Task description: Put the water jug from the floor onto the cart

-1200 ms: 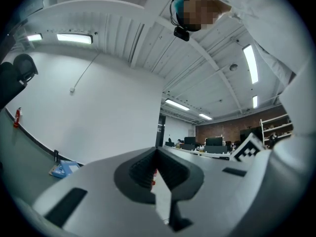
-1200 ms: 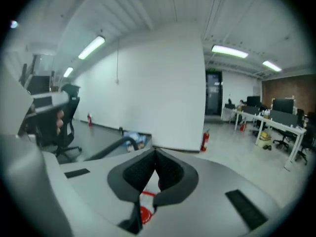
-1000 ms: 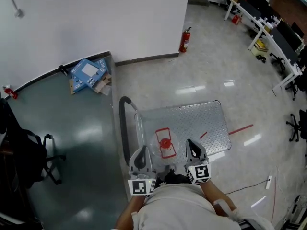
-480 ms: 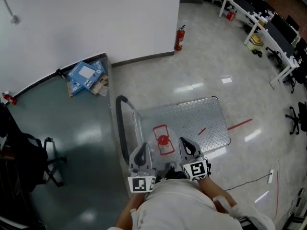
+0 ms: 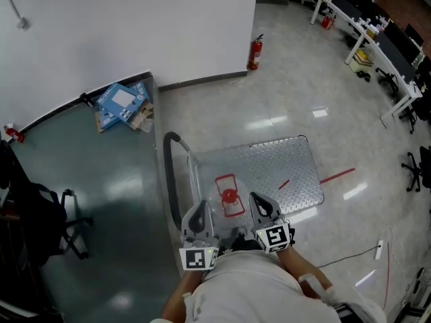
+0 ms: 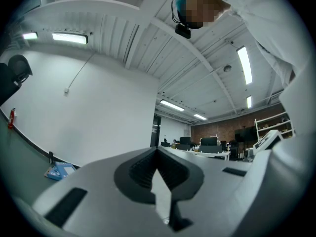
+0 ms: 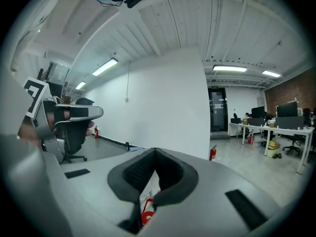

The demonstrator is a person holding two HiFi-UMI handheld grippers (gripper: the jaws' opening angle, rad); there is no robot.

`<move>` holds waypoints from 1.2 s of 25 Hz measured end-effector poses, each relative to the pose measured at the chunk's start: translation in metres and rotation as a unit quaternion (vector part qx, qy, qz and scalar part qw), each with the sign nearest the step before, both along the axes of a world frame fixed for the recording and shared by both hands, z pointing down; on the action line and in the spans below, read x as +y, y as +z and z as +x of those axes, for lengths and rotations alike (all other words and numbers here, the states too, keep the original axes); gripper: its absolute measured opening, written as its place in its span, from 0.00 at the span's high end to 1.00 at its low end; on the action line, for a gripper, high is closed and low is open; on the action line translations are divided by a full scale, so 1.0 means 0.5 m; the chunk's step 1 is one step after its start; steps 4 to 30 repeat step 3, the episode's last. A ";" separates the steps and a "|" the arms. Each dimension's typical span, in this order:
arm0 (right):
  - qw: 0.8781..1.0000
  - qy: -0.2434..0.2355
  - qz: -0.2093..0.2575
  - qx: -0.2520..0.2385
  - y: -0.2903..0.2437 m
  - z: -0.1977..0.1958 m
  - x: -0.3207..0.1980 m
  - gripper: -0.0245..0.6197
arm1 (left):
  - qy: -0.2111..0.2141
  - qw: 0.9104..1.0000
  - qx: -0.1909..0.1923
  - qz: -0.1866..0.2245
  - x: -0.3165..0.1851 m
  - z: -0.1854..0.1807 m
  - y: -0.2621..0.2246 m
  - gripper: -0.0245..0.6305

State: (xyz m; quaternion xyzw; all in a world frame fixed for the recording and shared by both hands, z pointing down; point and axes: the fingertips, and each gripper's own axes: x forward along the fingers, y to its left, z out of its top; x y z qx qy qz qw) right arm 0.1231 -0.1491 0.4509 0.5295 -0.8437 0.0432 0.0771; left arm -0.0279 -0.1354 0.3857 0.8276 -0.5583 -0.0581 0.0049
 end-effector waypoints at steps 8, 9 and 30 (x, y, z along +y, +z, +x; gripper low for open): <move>1.000 -0.004 0.000 0.003 0.002 0.000 -0.003 0.94 | 0.000 1.000 0.000 0.003 -0.002 0.003 0.000 0.96; 1.000 -0.004 0.000 0.003 0.002 0.000 -0.003 0.94 | 0.000 1.000 0.000 0.003 -0.002 0.003 0.000 0.96; 1.000 -0.004 0.000 0.003 0.002 0.000 -0.003 0.94 | 0.000 1.000 0.000 0.003 -0.002 0.003 0.000 0.96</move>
